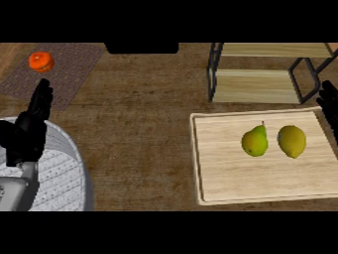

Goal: Pick the lemon from the tray and place it in the tiered shelf

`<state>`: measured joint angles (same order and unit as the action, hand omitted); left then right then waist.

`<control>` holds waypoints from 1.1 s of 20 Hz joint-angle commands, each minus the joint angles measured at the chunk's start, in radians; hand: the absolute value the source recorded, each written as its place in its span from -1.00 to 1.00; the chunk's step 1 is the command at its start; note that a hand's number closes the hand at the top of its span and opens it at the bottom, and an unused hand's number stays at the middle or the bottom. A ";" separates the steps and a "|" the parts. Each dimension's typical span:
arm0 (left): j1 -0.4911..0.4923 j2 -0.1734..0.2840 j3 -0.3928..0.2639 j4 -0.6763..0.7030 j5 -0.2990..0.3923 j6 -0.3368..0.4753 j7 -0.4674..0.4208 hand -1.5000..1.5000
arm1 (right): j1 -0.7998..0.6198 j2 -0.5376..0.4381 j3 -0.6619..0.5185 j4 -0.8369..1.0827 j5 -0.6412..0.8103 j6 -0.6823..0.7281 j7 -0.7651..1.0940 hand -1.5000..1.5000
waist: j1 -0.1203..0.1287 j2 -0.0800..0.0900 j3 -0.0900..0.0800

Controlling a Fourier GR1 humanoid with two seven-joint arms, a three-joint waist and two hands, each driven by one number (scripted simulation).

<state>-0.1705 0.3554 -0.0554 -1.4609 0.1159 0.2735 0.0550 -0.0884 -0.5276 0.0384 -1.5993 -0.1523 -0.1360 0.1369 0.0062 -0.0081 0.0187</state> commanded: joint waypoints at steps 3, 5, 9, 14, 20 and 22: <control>-0.007 -0.026 -0.002 -0.051 -0.012 0.017 0.008 0.00 | -0.162 0.070 -0.037 0.109 -0.055 0.031 -0.043 1.00 | 0.012 0.011 -0.018; 0.028 -0.050 -0.006 -0.087 -0.009 0.038 -0.015 0.00 | -0.172 0.074 -0.085 0.125 -0.138 0.094 -0.097 1.00 | 0.011 0.011 -0.017; 0.073 -0.064 -0.044 -0.126 0.022 0.015 0.010 0.00 | -0.214 0.141 -0.263 0.205 -0.223 -0.093 -0.027 -1.00 | 0.010 0.010 -0.016; 0.133 -0.047 -0.025 -0.216 0.032 0.028 0.064 0.00 | -0.160 0.037 -0.317 0.132 -0.347 0.177 -0.103 -1.00 | -0.006 0.004 -0.018; 0.033 -0.010 0.009 -0.171 0.058 0.017 0.100 0.00 | -0.072 -0.193 -0.194 0.036 -0.233 0.393 0.023 -1.00 | -0.023 0.005 -0.020; 0.078 -0.052 -0.019 -0.169 0.038 0.037 0.052 0.00 | -0.057 -0.252 -0.170 -0.030 -0.227 0.436 0.095 -1.00 | -0.024 0.003 -0.021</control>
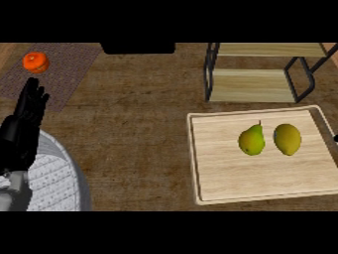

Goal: Pick the lemon from the tray and place it in the tiered shelf

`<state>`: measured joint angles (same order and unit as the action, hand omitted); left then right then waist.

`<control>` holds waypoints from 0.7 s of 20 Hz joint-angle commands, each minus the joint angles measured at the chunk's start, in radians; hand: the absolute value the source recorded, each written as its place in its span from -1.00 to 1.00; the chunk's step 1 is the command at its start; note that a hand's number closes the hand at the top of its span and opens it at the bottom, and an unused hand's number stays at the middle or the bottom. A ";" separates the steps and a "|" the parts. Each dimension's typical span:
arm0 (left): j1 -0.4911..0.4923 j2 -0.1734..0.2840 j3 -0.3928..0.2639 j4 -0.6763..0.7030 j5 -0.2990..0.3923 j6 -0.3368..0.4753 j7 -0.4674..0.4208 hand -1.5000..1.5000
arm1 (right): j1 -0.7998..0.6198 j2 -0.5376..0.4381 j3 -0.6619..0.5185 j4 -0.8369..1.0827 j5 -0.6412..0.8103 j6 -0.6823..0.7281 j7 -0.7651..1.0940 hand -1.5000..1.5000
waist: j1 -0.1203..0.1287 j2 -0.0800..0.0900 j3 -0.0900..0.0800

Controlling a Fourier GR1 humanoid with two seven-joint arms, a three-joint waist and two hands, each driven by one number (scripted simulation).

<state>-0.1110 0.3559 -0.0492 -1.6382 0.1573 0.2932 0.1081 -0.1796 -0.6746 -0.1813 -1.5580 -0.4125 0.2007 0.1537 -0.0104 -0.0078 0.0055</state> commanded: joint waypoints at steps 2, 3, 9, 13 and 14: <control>-0.003 -0.047 -0.039 0.001 -0.021 0.032 0.028 0.00 | -0.013 -0.158 0.089 -0.134 0.072 0.088 0.178 -1.00 | 0.000 0.004 -0.008; 0.015 -0.008 -0.008 -0.014 0.007 0.002 0.037 0.00 | -0.019 -0.208 0.103 -0.177 0.121 0.080 0.220 -1.00 | 0.006 0.001 -0.010; -0.046 -0.051 -0.042 0.030 -0.010 0.020 0.033 0.00 | -0.101 -0.321 0.241 -0.236 0.310 0.111 0.426 -1.00 | 0.021 0.012 -0.009; -0.005 -0.037 -0.025 0.002 0.007 -0.003 0.028 0.00 | -0.159 -0.238 0.375 -0.313 0.386 0.067 0.655 -1.00 | 0.027 0.009 -0.008; 0.010 -0.046 -0.049 -0.036 -0.014 0.007 0.045 0.00 | -0.185 -0.226 0.357 -0.303 0.377 0.081 0.690 -1.00 | 0.024 0.008 -0.007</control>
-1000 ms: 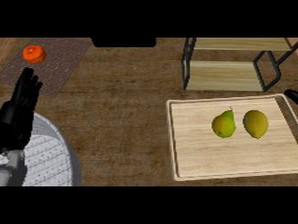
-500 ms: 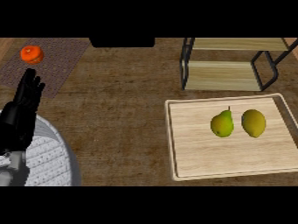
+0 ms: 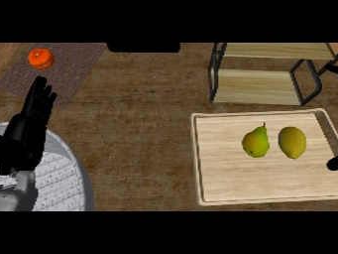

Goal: Pick the lemon from the tray and place it in the tiered shelf

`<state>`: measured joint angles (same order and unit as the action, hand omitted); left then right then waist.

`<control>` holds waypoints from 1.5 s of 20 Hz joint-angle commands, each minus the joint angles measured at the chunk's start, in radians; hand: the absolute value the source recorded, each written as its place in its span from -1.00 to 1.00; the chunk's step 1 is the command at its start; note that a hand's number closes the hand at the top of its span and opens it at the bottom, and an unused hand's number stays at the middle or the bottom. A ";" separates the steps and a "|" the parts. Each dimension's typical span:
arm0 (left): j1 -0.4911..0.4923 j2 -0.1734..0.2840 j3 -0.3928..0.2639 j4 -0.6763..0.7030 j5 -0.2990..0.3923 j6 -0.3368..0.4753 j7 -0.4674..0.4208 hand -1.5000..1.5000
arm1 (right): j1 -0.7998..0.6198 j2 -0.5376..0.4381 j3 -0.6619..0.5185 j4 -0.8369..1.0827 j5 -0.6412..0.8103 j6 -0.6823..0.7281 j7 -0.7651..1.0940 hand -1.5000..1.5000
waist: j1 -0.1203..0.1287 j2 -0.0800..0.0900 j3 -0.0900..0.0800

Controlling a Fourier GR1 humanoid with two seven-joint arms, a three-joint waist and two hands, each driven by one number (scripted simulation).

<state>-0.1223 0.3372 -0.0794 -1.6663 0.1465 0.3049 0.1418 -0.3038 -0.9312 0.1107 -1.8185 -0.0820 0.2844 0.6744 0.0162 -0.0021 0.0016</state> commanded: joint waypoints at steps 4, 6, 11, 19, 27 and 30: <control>0.026 0.003 0.035 0.006 0.031 -0.036 0.010 0.00 | -0.053 0.089 0.168 -0.003 0.195 0.001 0.189 -1.00 | -0.005 0.003 -0.002; 0.042 -0.025 0.011 0.035 -0.003 -0.024 -0.028 0.00 | -0.097 0.107 0.202 -0.015 0.239 0.027 0.245 -1.00 | -0.006 0.003 -0.002; 0.011 -0.008 0.038 0.036 0.015 -0.049 0.002 0.00 | -0.094 0.106 0.247 0.098 0.318 0.106 0.264 -1.00 | -0.010 0.004 -0.002; 0.083 -0.048 0.054 -0.047 -0.026 -0.063 -0.003 0.00 | -0.034 0.228 0.154 0.100 0.438 0.130 0.224 -1.00 | -0.013 0.001 -0.002; 0.015 -0.043 0.119 0.008 -0.024 -0.093 0.032 0.00 | 0.035 0.283 0.115 0.268 0.573 0.088 -0.011 -1.00 | -0.016 0.002 -0.001; 0.069 -0.100 0.078 0.001 -0.062 -0.100 -0.033 0.00 | 0.038 0.337 0.097 0.281 0.627 0.103 0.002 -1.00 | -0.015 0.002 -0.002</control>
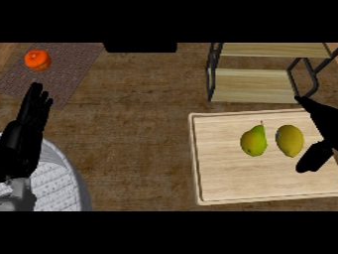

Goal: Pick the lemon from the tray and place it in the tiered shelf

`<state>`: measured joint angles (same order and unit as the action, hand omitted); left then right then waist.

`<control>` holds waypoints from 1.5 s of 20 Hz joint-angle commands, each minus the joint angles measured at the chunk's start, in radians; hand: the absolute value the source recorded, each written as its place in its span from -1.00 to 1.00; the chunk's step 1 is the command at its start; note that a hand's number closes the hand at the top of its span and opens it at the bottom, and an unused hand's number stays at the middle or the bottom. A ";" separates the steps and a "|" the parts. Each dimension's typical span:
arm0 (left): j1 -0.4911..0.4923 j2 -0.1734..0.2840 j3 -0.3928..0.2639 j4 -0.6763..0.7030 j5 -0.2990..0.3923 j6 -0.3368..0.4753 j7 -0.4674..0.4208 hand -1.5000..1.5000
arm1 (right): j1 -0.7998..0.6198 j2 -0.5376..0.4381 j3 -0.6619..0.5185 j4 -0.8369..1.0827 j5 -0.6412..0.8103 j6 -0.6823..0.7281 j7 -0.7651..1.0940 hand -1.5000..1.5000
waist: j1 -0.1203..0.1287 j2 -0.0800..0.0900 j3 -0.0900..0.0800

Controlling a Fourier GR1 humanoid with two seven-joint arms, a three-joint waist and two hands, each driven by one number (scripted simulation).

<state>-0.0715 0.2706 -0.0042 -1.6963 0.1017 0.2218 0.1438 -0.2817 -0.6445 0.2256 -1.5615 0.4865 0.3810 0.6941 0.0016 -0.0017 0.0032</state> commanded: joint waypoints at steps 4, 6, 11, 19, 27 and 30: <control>-0.018 -0.007 0.029 -0.023 -0.007 -0.030 0.067 0.00 | 0.039 0.098 -0.022 0.123 0.133 -0.080 -0.134 -1.00 | 0.002 0.002 -0.003; -0.022 -0.042 0.038 0.078 -0.028 -0.050 -0.038 0.00 | 0.030 0.090 -0.078 0.069 0.127 -0.006 -0.137 -1.00 | -0.001 0.002 -0.003; 0.078 -0.078 -0.023 -0.079 -0.083 -0.022 0.012 0.00 | 0.024 0.105 -0.102 0.143 0.170 -0.027 -0.218 -1.00 | 0.004 0.001 -0.003; -0.013 -0.087 0.020 0.033 -0.092 -0.030 0.012 0.00 | 0.032 0.247 -0.067 0.278 0.264 -0.109 -0.247 -1.00 | 0.003 0.003 -0.003; 0.006 -0.111 0.009 -0.008 -0.105 -0.037 0.022 0.00 | 0.037 0.191 -0.028 0.249 0.387 -0.135 -0.364 1.00 | 0.001 0.001 -0.003; -0.053 -0.072 0.079 0.071 -0.068 -0.072 -0.015 0.00 | 0.037 0.294 0.036 0.200 0.443 -0.146 -0.255 1.00 | -0.004 0.001 -0.004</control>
<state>-0.1022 0.1947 0.0510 -1.6754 0.0196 0.1665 0.1453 -0.2865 -0.4381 0.1816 -1.3170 0.8477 0.2854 0.3719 0.0021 -0.0123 -0.0101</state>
